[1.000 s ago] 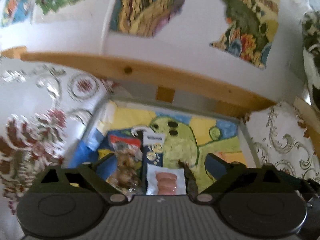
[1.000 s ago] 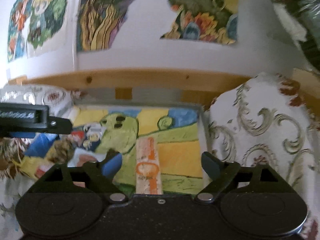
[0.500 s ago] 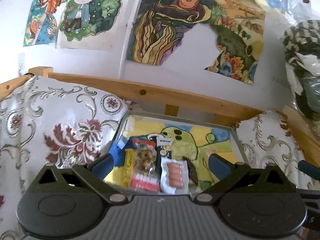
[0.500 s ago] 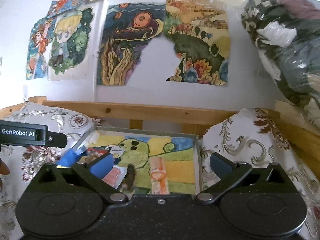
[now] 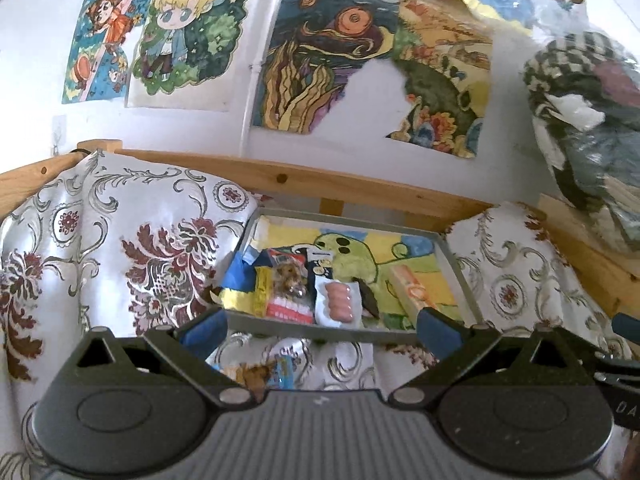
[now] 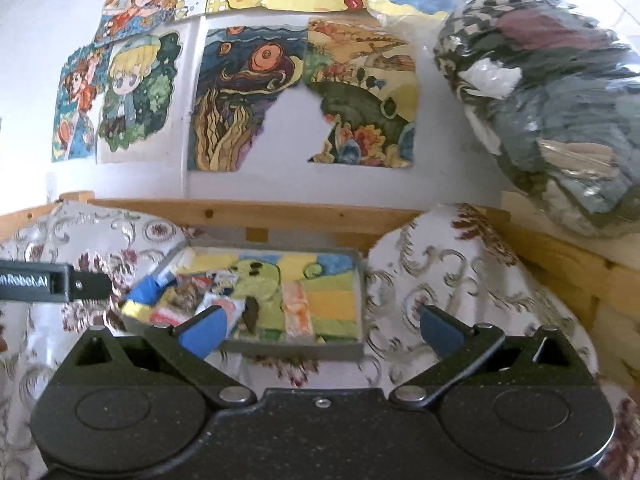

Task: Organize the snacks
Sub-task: 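Lift both open tools away from the tray toward the remaining snacks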

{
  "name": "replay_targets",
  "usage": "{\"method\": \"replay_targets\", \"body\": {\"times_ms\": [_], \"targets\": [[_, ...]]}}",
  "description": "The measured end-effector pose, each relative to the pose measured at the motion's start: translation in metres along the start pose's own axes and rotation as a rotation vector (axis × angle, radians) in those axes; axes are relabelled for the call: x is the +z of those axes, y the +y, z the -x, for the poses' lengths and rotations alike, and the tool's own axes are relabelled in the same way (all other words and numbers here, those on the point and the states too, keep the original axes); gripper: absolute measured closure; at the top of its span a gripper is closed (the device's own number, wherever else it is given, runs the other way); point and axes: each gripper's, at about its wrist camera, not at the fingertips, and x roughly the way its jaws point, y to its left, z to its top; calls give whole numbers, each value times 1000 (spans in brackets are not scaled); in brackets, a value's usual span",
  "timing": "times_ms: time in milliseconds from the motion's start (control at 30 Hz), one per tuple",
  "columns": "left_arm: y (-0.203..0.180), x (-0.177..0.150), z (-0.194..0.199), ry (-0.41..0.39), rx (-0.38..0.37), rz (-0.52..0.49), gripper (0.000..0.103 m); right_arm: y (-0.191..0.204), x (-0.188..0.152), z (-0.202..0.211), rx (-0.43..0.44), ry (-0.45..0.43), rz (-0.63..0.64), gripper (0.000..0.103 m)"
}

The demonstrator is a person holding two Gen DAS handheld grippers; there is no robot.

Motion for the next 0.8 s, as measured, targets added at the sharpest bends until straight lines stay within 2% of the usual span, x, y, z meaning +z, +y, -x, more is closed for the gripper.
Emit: {"method": "replay_targets", "body": {"times_ms": [133, 433, 800], "targets": [[-6, -14, 11, 5, -7, -19, 0, -5, -9, 18, -14, 26, -23, 1], [-9, -39, 31, 38, -4, 6, 0, -9, -23, 47, -18, 64, -72, 1], [-5, -63, 45, 66, 2, 4, 0, -10, -36, 63, -40, 141, -103, 1]]}}
